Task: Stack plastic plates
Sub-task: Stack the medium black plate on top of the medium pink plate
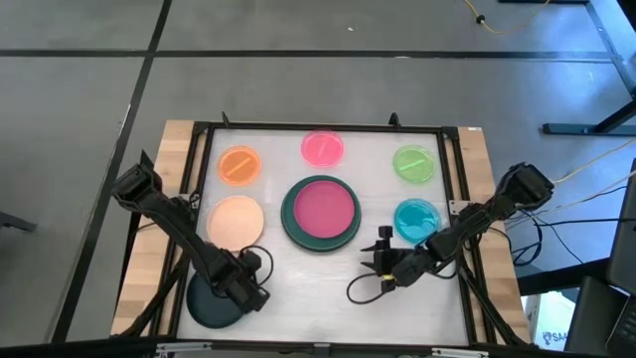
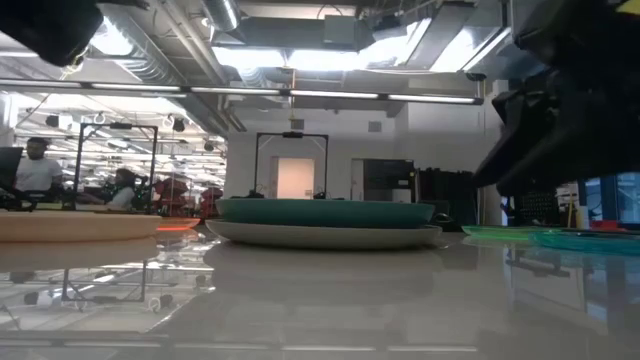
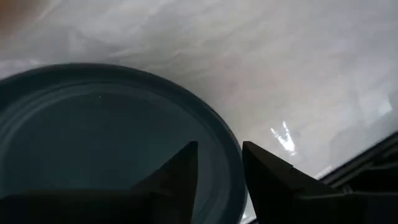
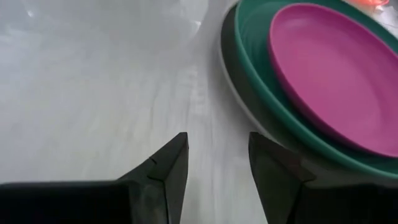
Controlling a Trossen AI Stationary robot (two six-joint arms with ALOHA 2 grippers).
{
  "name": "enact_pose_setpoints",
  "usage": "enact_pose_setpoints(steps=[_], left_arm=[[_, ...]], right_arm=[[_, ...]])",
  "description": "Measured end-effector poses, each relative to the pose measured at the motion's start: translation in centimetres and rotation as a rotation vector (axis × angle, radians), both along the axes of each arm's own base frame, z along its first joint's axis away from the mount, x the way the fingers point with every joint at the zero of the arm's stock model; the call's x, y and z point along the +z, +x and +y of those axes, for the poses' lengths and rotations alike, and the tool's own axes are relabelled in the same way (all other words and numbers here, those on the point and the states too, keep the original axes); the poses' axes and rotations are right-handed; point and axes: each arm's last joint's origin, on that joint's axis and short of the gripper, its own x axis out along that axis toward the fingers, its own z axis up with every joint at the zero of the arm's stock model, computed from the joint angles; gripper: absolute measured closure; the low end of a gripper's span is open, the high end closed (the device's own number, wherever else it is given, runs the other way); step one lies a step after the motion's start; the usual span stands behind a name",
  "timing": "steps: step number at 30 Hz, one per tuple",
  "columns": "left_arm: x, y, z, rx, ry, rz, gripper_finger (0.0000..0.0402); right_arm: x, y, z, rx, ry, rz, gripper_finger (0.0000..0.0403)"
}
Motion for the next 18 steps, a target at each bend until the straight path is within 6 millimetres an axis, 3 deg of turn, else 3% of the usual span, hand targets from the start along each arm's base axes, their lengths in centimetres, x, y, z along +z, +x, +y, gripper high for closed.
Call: enact_pose_setpoints(steps=[12,18], left_arm=[[-3.4,1.1,-1.1,0.026,0.028,0.045,0.0282],[-4.1,1.2,-1.2,-0.020,0.050,0.049,0.0289]], right_arm=[[-0.7,0.1,0.1,0.000,-0.014,0.023,0.0244],[-0.7,0.1,0.1,-0.001,-0.014,0.021,0.0244]])
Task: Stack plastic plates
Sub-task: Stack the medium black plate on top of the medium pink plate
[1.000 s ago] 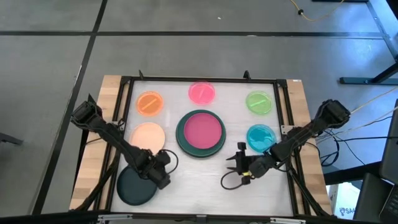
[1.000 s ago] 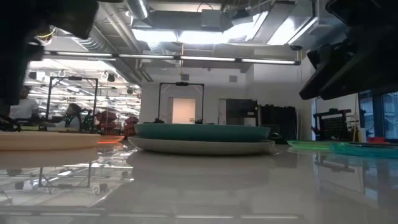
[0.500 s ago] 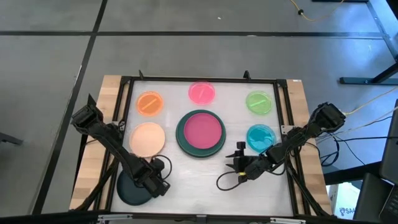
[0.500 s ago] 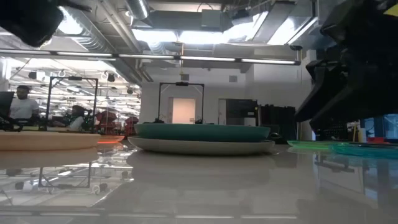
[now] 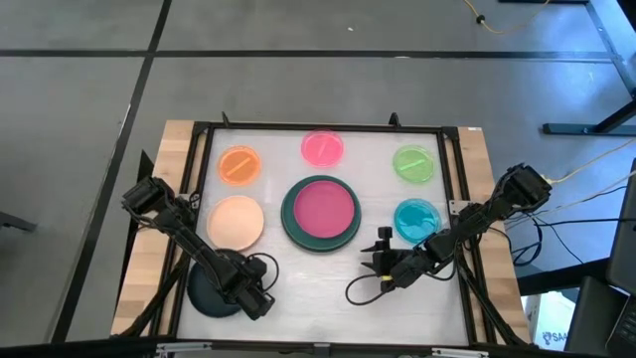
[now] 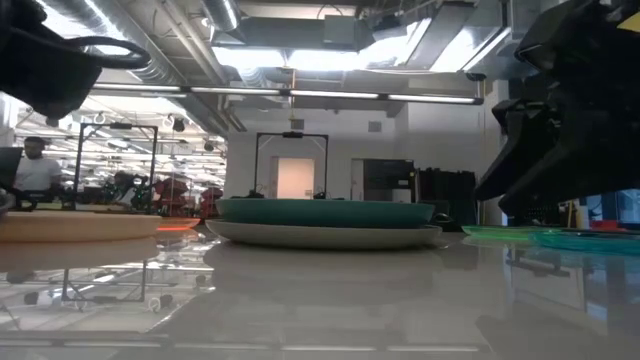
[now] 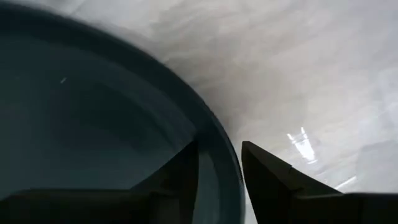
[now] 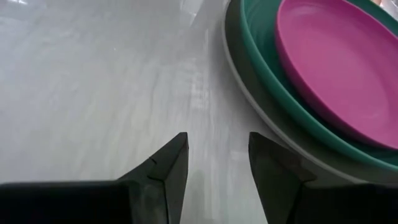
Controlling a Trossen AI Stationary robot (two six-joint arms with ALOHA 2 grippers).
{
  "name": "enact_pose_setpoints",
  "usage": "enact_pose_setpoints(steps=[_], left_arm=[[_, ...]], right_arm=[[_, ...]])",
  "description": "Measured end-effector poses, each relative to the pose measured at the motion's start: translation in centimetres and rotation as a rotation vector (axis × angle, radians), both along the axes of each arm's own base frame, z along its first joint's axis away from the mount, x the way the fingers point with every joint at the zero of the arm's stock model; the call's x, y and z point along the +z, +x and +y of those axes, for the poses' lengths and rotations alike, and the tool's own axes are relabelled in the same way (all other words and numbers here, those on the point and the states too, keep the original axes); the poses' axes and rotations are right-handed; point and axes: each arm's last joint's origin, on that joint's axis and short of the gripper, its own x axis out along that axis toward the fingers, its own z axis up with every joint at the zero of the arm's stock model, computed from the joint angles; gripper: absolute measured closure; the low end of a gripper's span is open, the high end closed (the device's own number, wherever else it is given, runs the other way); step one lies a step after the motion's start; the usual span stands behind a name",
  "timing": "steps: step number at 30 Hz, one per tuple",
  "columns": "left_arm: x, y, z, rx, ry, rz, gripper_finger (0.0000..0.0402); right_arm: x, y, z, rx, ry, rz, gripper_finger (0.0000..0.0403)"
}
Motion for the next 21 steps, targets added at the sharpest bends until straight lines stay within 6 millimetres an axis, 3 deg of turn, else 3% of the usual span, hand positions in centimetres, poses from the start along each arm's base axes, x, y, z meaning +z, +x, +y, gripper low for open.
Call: enact_pose_setpoints(steps=[10,16,21], left_arm=[[0.4,-0.2,-0.2,-0.097,-0.020,-0.005,0.0389],[1.7,-0.6,-0.7,-0.118,-0.049,-0.034,0.0393],[4.7,0.5,-1.5,-0.222,-0.042,-0.142,0.0395]], right_arm=[[0.0,0.0,0.0,-0.017,0.021,-0.003,0.0244],[0.0,0.0,0.1,-0.022,0.077,0.009,0.0244],[0.0,0.0,0.1,-0.021,0.080,0.009,0.0244]])
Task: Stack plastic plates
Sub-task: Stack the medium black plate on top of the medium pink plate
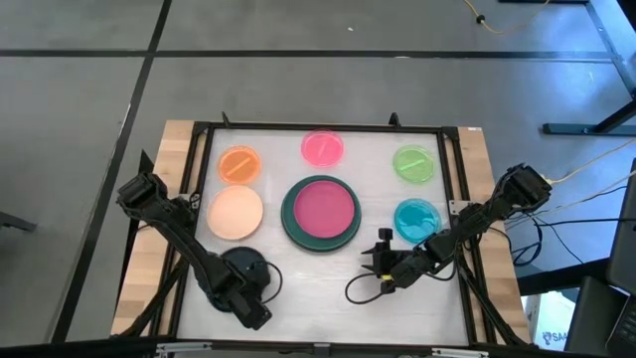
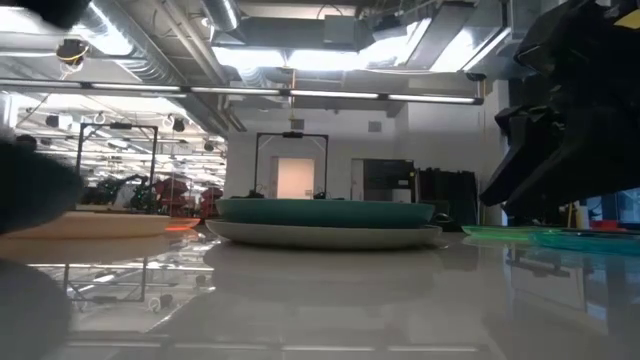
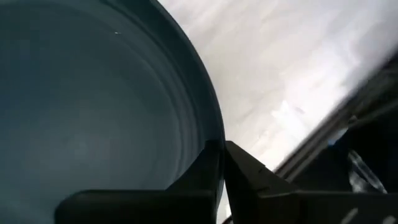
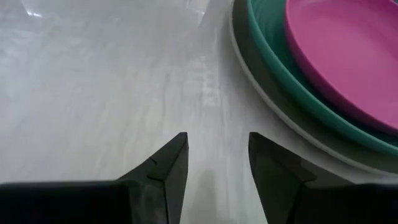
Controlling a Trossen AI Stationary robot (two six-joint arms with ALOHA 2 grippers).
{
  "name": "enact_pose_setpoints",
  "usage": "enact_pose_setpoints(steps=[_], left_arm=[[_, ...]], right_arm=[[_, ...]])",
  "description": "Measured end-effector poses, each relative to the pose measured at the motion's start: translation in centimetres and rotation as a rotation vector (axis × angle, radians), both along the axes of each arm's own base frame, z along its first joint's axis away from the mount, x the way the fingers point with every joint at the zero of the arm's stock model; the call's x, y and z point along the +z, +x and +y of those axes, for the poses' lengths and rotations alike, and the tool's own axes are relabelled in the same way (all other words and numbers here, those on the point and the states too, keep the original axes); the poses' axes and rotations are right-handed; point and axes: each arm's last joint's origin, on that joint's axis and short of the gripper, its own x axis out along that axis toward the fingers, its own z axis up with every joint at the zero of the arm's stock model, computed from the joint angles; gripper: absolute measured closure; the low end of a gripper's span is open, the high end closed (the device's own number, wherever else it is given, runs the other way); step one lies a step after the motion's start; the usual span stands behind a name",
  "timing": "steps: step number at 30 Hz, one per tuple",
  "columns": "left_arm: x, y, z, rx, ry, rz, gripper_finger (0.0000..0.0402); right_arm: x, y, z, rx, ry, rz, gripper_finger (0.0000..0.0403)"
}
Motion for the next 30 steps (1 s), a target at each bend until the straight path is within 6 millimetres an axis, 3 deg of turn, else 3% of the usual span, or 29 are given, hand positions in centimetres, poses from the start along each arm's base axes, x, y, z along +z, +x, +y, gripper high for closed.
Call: enact_pose_setpoints(steps=[6,16,22,30], left_arm=[[3.5,2.0,0.0,-0.157,0.151,-0.204,0.0394],[8.1,5.2,1.6,-0.484,0.560,-0.464,0.0393],[7.9,7.3,4.7,-0.593,0.775,-0.417,0.0393],[5.4,11.3,9.9,-0.641,0.850,-0.282,0.0392]], right_arm=[[0.0,0.0,0.0,-0.018,0.024,-0.004,0.0244],[0.3,0.3,0.2,-0.033,0.069,-0.041,0.0244],[0.2,0.3,0.2,-0.032,0.065,-0.041,0.0244],[0.2,0.3,0.1,-0.037,0.056,-0.044,0.0244]])
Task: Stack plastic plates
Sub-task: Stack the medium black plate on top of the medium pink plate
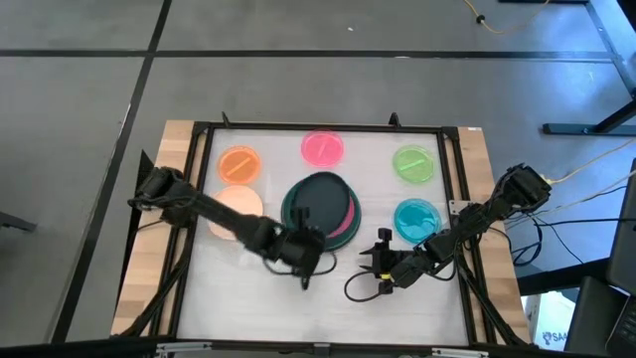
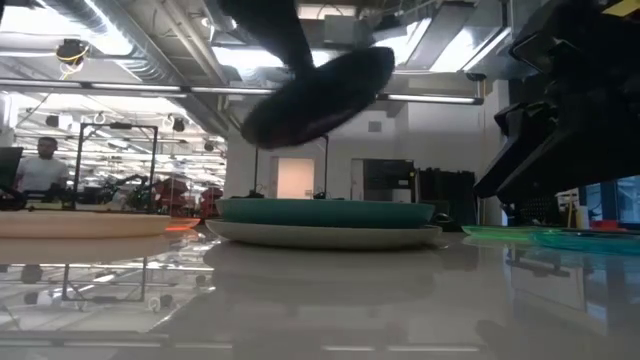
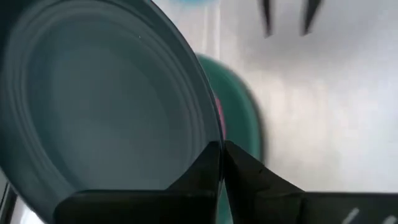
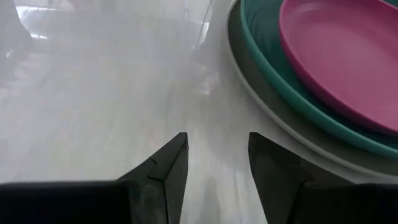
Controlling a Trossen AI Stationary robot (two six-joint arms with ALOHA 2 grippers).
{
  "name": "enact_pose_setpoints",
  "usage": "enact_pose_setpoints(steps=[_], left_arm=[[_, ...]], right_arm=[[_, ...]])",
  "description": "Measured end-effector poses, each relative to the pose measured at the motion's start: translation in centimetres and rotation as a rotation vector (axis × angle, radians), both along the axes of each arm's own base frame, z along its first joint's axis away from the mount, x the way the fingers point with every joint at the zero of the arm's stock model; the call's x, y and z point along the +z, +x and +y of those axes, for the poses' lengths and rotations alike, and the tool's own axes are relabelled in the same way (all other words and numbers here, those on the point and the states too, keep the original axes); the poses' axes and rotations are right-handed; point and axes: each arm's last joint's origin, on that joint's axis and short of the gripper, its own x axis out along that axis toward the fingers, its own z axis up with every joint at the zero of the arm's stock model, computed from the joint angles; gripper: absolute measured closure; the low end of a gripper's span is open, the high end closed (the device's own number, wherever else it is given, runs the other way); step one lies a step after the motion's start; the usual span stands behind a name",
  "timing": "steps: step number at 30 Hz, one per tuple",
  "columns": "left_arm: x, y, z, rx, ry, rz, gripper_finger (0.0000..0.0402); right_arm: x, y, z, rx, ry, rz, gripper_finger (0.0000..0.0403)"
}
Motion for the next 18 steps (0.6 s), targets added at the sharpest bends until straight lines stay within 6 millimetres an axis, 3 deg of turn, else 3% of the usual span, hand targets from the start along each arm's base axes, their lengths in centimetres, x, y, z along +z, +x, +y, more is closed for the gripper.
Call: enact_pose_setpoints(steps=[8,12,18], left_arm=[[-3.4,3.1,3.4,0.018,-0.083,0.062,0.0392],[-4.9,3.8,4.5,0.046,-0.111,0.105,0.0392],[-5.6,4.1,5.4,0.071,-0.198,0.122,0.0385]], right_arm=[[0.0,0.0,0.0,0.000,-0.004,0.004,0.0244],[0.0,0.0,0.0,0.000,-0.004,0.004,0.0244],[0.0,0.0,0.0,-0.002,-0.001,0.004,0.0244]])
